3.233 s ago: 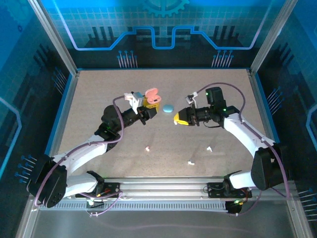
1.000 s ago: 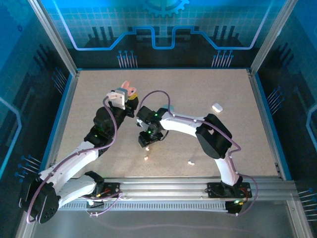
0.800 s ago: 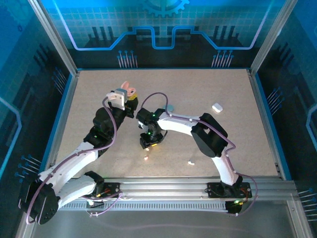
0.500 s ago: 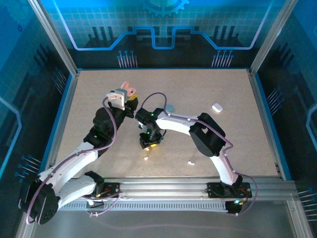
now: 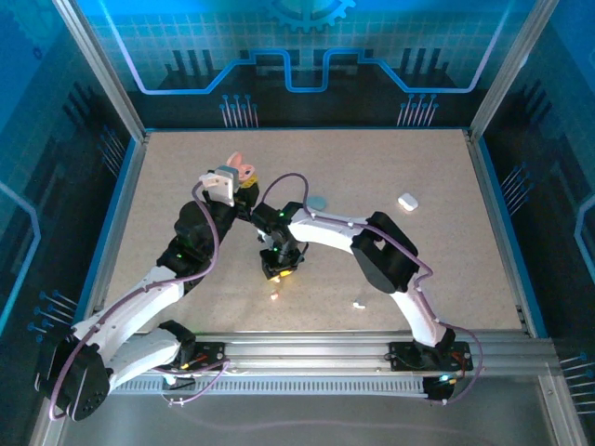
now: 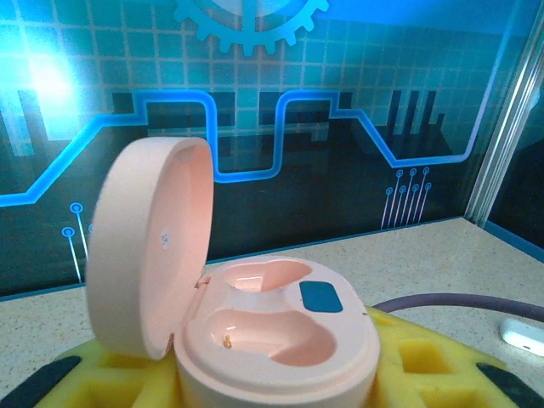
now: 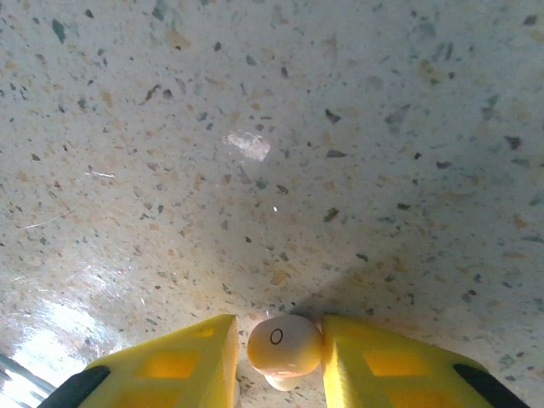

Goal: Insert the wireless bluetooth earbuds into the charging case

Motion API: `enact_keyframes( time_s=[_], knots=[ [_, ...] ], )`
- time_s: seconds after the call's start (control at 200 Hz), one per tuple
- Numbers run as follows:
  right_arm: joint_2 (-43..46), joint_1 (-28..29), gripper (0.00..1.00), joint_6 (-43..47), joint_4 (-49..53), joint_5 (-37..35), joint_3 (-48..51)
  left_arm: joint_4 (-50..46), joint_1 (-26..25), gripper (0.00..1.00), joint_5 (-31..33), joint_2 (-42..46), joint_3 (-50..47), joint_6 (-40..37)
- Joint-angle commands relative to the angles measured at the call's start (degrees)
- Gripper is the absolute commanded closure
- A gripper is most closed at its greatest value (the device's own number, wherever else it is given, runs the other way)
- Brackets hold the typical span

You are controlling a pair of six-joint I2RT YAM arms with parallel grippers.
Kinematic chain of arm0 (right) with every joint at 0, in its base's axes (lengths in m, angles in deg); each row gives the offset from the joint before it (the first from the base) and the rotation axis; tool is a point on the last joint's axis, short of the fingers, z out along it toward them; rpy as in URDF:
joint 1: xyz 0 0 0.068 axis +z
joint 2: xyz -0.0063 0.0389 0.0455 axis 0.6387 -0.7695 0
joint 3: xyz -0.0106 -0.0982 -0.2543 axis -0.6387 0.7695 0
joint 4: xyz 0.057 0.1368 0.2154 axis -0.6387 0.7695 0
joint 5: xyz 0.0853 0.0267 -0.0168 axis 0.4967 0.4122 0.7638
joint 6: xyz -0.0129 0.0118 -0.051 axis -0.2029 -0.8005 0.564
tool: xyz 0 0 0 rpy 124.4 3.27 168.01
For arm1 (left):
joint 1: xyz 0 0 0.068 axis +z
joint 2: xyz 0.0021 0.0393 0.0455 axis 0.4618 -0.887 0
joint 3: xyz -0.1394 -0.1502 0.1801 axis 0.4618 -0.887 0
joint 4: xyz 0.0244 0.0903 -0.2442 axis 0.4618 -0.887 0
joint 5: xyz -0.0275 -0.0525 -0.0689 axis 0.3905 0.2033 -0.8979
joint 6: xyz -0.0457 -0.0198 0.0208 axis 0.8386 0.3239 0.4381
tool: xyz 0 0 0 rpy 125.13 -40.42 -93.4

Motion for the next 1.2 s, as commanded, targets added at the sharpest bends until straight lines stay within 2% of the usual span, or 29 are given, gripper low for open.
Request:
enact_keyframes(
  time_s=[0.0, 0.75, 0.985, 1.195],
  knots=[
    [-2.1, 1.2, 0.67, 0.7, 1.2, 0.6, -2.3, 0.7, 0.6, 0.64, 0.9, 0.3, -0.6, 0.5],
    [-6.0, 3.0, 0.73, 3.1, 8.0, -3.4, -8.1, 0.6, 0.6, 0.64, 1.3, 0.5, -0.9, 0.6],
    [-6.1, 3.4, 0.72, 4.3, 9.8, -4.9, -8.6, 0.6, 0.6, 0.64, 1.4, 0.7, -1.0, 0.8],
    [-6.1, 3.5, 0.77, 4.6, 10.1, -5.4, -8.8, 0.4, 0.6, 0.64, 1.3, 1.0, -0.9, 0.8]
  ],
)
